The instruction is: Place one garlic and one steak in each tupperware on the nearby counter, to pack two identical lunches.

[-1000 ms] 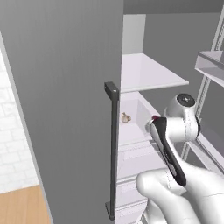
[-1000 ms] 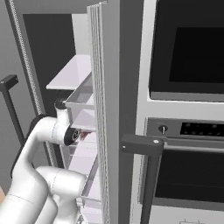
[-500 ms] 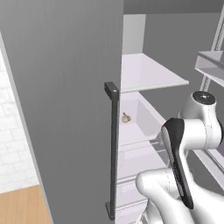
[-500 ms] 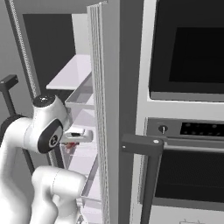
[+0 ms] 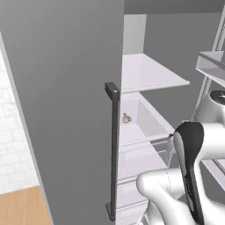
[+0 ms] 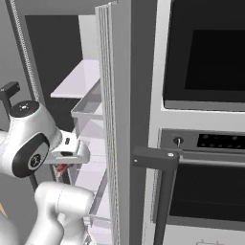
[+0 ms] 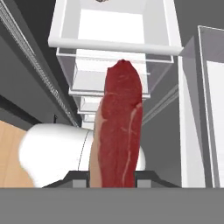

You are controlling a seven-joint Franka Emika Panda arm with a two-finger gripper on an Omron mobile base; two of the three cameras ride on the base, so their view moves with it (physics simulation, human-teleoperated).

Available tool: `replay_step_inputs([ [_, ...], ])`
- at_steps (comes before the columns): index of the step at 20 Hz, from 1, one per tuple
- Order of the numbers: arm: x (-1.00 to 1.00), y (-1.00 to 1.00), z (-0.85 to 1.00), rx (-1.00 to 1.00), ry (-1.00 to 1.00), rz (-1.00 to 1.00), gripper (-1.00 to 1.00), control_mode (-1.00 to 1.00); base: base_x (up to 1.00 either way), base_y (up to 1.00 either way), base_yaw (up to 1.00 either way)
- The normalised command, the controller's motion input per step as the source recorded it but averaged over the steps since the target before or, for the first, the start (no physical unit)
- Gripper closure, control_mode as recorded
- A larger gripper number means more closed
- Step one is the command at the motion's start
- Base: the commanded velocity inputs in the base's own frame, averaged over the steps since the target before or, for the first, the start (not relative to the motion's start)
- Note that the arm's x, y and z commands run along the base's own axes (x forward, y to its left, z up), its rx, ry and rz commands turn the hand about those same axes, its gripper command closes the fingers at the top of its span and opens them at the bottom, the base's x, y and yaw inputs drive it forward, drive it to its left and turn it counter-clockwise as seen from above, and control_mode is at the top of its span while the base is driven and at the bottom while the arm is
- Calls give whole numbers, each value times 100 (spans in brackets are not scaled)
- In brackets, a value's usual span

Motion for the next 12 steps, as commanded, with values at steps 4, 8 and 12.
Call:
replay_step_inputs([
  [4, -13, 0, 0, 0, 0, 0, 100, 100, -22, 0, 0],
  [8, 0, 0, 0, 0, 0, 0, 100, 100, -100, 0, 0],
  [12, 0, 0, 0, 0, 0, 0, 100, 100, -100, 0, -1],
])
